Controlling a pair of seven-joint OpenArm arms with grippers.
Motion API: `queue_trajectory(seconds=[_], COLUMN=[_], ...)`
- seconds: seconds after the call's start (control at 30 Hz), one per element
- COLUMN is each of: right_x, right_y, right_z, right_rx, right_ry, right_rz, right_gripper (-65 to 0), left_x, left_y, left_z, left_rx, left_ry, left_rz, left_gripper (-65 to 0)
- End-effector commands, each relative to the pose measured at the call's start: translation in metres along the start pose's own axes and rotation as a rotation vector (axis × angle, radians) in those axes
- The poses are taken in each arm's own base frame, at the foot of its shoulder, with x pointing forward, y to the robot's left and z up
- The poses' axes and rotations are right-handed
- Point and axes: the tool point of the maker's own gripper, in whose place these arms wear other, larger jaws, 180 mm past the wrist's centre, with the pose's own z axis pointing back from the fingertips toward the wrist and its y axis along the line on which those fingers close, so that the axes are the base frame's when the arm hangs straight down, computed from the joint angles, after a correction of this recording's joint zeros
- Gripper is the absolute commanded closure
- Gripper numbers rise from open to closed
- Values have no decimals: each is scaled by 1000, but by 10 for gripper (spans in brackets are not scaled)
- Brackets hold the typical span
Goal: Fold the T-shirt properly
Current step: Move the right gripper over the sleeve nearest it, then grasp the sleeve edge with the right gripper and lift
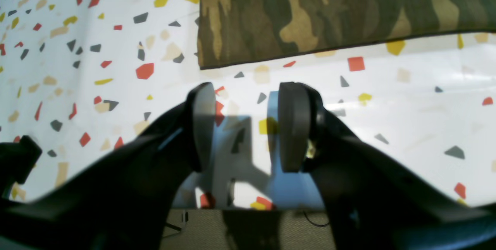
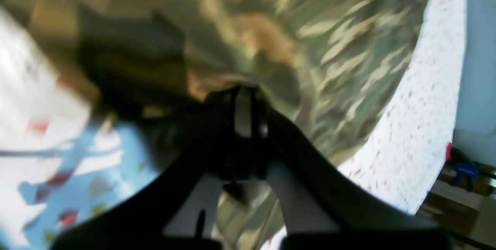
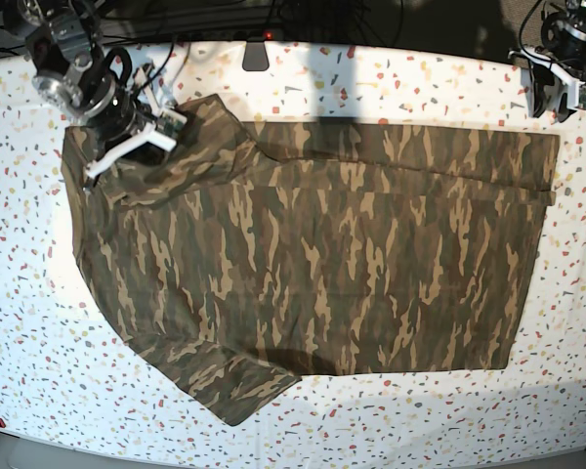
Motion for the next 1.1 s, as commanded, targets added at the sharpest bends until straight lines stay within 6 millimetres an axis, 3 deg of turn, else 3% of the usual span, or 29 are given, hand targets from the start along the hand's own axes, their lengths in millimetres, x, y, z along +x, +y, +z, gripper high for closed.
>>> queue_trajectory(seconds=[0.0,0.17,0.3,0.63,0.9,1.07], right_x=[9,25,31,65,69,63], right_y=[-21,-52,-63,-53,-56,-57], right_z=[2,-3,-8,-48,-47,-36], right_rx=[-50,-95,-107,-65,-63,6], right_ry=[-34,-91,-118,-184,-162,-105], right_rz=[0,-69,-123,-211,-214,-388], right_gripper=[0,0,0,0,0,-220], left_x=[12,12,12,14,14,14], left_y=[5,5,5,5,5,5], left_z=[2,2,2,2,2,2], left_rx=[8,8,8,8,7,7], left_ry=[-41,-42,-42,-51,-51,-51], left_rz=[-10,-9,-9,10,10,10], left_gripper=[-264,-264,-264,-264,-264,-264])
